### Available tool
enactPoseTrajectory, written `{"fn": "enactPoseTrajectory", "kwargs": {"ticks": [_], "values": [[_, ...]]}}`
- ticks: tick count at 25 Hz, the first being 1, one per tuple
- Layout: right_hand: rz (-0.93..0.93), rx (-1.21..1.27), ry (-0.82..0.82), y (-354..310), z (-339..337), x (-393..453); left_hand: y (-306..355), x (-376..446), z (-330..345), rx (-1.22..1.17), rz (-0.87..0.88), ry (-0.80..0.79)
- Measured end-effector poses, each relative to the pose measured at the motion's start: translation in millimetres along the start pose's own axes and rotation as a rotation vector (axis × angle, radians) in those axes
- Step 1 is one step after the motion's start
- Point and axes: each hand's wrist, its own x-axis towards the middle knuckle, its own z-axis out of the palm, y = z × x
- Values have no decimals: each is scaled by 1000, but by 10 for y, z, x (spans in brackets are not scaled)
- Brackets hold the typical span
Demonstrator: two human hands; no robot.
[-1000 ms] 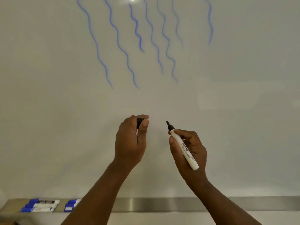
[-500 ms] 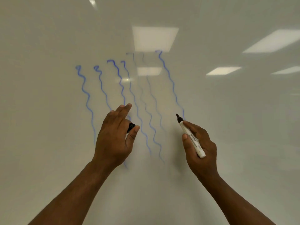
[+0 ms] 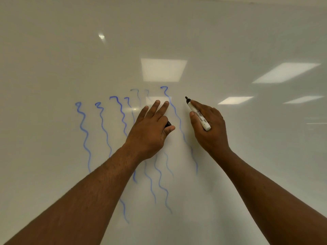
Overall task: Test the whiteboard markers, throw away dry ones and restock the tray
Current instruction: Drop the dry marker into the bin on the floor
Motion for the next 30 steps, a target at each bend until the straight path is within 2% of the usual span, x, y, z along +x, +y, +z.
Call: {"fn": "enactPoseTrajectory", "kwargs": {"ticks": [5,10,13,21,30], "values": [[23,-16,15,83,-22,270,16,127,-12,97,-39,-91],[-7,-57,-45,45,25,537,30,148,-10,121,-45,-55],[33,-21,-9,69,12,648,29,152,-20,113,-42,-55],[138,28,-5,67,-229,165,33,123,52,87,-40,2],[173,11,-43,49,-491,-368,88,113,123,110,-73,28]]}}
